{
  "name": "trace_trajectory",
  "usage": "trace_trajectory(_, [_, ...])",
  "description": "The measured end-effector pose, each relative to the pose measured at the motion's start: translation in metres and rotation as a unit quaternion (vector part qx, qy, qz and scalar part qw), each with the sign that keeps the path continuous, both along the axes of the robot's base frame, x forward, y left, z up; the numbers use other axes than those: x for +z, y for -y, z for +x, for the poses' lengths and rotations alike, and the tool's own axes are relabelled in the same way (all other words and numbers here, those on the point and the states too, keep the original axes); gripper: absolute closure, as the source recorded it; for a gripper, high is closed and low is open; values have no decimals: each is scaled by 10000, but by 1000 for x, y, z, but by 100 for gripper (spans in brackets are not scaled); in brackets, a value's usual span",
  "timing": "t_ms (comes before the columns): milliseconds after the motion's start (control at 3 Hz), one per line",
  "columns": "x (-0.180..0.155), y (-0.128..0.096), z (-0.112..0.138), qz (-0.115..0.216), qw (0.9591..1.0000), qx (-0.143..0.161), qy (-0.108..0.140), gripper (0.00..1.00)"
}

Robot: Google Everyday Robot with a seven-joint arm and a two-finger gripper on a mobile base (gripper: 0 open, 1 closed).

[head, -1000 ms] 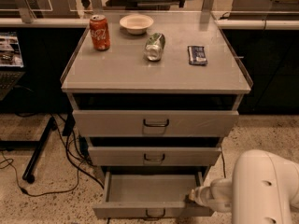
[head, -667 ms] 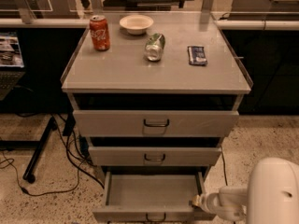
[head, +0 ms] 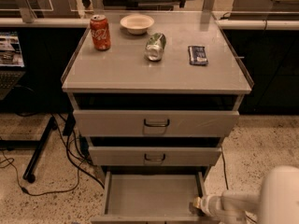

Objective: Open bottom drawer

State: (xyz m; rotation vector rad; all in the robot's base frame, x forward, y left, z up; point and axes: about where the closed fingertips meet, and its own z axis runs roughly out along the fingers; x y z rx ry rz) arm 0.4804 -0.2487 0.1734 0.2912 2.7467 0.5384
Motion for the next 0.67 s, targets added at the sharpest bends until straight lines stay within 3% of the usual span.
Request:
trace_trajectory(333, [13, -4, 17, 290, 9948, 234, 950, 100])
trace_trajectory(667, [42, -15, 22, 588, 9781, 409, 1953, 100])
